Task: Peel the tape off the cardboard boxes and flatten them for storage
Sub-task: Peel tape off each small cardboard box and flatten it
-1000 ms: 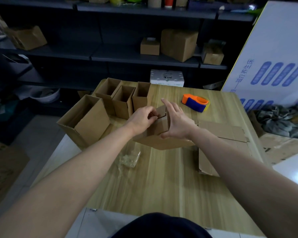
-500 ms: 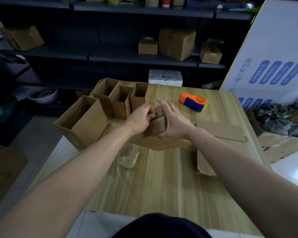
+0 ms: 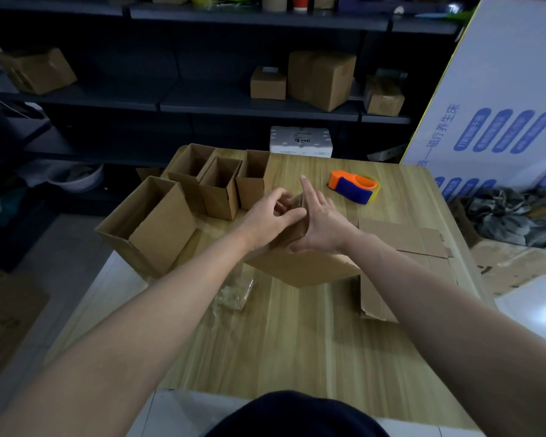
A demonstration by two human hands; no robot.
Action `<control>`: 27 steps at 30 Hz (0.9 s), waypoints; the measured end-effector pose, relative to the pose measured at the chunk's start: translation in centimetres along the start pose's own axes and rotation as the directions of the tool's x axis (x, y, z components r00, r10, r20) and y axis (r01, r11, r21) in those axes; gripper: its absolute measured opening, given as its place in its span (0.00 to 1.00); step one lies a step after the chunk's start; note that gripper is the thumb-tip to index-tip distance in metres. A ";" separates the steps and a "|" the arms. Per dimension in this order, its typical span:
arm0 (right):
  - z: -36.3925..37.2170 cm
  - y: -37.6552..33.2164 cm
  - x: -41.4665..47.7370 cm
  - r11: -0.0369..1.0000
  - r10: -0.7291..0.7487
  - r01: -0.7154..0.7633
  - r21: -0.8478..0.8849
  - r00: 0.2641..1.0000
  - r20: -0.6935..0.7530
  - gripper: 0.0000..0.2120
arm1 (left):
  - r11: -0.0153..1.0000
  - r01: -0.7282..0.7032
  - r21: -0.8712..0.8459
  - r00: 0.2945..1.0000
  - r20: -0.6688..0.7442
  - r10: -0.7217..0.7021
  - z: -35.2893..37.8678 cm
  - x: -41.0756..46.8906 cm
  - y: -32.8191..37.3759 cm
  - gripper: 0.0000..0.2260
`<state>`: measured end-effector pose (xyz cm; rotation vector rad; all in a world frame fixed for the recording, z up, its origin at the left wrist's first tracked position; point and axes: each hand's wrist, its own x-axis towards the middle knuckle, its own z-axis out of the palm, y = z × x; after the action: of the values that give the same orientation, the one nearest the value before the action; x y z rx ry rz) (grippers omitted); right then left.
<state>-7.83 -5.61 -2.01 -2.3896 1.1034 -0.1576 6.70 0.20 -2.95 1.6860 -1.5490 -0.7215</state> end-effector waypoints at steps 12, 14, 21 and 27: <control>0.2 -0.2 -0.6 0.998 0.034 -0.031 -0.059 0.998 0.049 0.66 | 0.921 0.228 -0.316 0.961 0.226 -0.161 -0.4 -0.4 -0.2 0.18; 1.2 0.2 -0.9 0.995 0.054 -0.047 -0.086 0.996 0.077 0.65 | 0.913 0.248 -0.323 0.960 0.209 -0.187 0.5 -0.7 -0.7 0.17; 4.1 2.4 -1.7 0.976 0.165 -0.123 -0.179 0.955 0.247 0.65 | 0.944 0.272 -0.186 0.955 0.176 -0.240 2.9 -2.0 -3.3 0.19; 3.7 3.0 -2.2 0.929 0.253 -0.152 -0.338 0.926 0.281 0.65 | 0.966 0.244 -0.089 0.967 0.098 -0.235 3.5 -2.2 -3.6 0.20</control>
<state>-10.19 -4.17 -6.47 -2.4254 1.2831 0.4978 5.77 1.96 -8.09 1.8053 -1.3542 -0.9931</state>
